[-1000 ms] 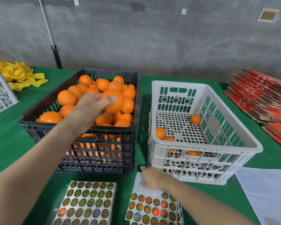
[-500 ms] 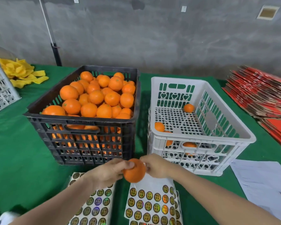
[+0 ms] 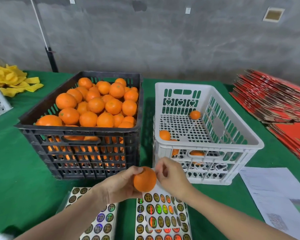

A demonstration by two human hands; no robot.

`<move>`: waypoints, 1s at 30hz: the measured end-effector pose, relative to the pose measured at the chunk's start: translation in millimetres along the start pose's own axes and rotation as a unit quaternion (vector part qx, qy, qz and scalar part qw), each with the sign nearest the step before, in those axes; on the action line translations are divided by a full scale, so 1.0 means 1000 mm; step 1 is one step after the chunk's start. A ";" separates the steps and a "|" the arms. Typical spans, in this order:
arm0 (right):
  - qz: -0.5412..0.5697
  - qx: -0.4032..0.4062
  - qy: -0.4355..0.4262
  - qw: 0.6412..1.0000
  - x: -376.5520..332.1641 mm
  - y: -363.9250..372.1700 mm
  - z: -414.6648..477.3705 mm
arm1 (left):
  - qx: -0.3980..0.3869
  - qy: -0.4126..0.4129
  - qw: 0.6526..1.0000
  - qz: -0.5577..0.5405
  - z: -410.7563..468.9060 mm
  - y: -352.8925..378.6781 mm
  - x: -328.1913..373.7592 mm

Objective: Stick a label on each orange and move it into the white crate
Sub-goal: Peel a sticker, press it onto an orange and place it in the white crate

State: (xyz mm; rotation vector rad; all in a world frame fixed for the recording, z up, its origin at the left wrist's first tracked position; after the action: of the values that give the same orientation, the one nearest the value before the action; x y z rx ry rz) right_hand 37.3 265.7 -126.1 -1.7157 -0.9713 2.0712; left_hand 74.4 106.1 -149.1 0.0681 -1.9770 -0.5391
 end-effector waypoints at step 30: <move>-0.077 0.081 -0.272 0.956 -0.004 0.017 -0.038 | 0.054 -0.070 0.995 -0.040 0.011 -0.006 0.008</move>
State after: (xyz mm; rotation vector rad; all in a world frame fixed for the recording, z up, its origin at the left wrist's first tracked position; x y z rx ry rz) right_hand 77.2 262.9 -136.7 -0.9651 -1.0012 2.4856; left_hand 60.3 102.5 -148.9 0.1813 -2.1475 -0.4983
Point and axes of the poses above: each hand's wrist, its own z-axis towards the middle knuckle, its own y-axis out of the palm, x = y × z, the point moved 3 cm from there along z, towards the middle knuckle, and after that the axes turned 10 degrees about y, right-handed, at the moved point
